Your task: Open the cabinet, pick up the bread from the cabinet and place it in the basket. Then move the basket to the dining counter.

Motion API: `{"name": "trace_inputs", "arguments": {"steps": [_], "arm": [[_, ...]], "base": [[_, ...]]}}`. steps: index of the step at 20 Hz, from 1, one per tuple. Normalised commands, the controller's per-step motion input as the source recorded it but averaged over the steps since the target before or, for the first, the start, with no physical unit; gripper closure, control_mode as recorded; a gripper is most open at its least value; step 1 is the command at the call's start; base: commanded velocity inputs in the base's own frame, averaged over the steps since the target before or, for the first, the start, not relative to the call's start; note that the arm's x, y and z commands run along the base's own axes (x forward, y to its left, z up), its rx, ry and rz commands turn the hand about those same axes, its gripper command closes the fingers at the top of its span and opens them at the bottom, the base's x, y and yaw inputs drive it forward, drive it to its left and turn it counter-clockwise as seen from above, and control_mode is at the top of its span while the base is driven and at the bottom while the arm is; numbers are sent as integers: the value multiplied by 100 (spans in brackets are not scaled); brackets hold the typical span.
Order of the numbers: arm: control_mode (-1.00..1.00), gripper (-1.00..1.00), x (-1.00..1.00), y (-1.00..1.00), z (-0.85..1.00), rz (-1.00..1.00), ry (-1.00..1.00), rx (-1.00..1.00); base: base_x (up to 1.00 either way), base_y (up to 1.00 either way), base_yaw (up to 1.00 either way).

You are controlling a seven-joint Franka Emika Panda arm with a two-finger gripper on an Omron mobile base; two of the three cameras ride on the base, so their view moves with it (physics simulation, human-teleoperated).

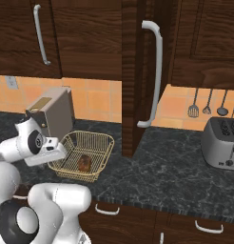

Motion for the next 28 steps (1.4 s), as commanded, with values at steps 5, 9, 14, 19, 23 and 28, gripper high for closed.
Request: {"name": "trace_inputs", "arguments": {"steps": [5, 9, 14, 19, 23, 28], "arm": [[-100, -100, 12, -7, -45, 0, 1, -10], [-100, 100, 0, -31, -25, 0, 8, 0], [-100, 100, 0, -31, -10, 0, 12, 0], [-100, 100, 0, -24, -7, 0, 6, -1], [-100, 100, -1, -3, 4, 0, 1, -4], [-100, 100, -35, -11, 74, 0, -1, -17]], "base": [[0, 0, 0], [0, 0, 0], [0, 0, 0], [0, 0, 0], [0, 0, 0], [0, 0, 0]]}}
